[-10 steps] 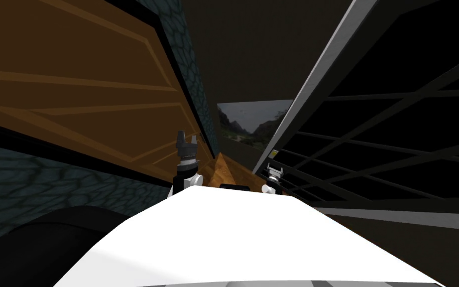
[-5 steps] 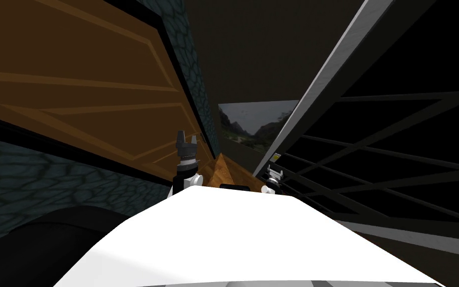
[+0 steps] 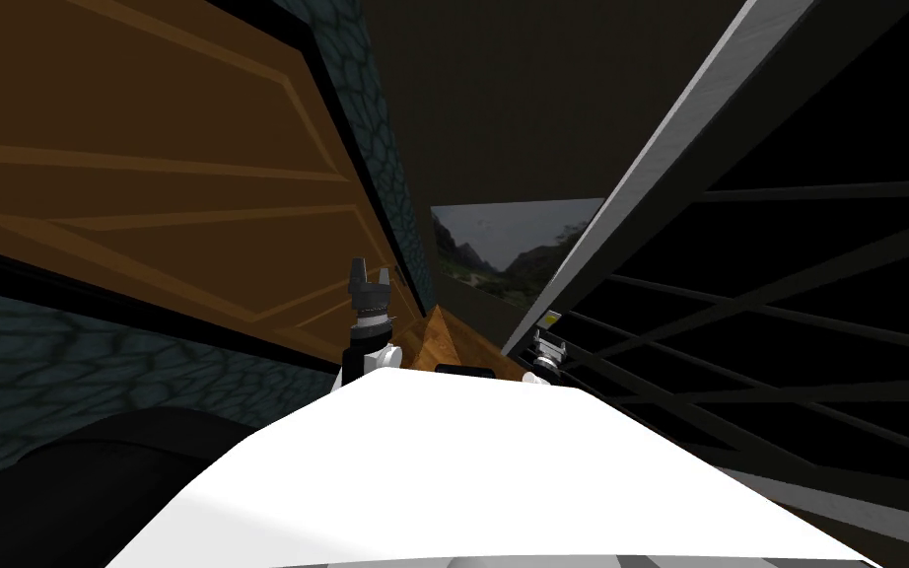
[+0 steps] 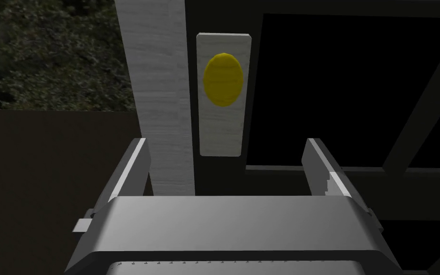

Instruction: Pull the door open

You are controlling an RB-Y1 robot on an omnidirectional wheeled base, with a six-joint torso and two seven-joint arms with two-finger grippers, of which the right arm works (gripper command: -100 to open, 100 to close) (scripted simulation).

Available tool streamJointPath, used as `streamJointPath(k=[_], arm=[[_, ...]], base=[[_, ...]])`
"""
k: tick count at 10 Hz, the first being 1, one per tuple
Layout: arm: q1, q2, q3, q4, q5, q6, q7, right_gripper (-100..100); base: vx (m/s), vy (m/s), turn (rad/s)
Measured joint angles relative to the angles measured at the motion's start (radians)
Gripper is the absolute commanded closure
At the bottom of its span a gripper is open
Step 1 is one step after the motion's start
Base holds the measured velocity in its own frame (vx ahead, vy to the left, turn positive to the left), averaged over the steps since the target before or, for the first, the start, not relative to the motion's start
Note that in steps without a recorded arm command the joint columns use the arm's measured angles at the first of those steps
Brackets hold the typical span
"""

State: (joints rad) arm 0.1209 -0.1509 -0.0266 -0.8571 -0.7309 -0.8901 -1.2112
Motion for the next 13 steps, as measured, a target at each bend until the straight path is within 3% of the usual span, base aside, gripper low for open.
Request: streamJointPath(k=[2,9,13], arm=[[0.013,-0.031,0.004,0.017,-0.001,-0.009,-0.041,-100],[0.058,-0.107,0.016,0.050,-0.004,-0.036,-0.147,-100],[0.081,-0.162,0.029,0.097,-0.004,-0.064,-0.228,-100]], base=[[0.146,0.005,0.012],[0.107,-0.003,0.010],[0.149,-0.005,0.002]])
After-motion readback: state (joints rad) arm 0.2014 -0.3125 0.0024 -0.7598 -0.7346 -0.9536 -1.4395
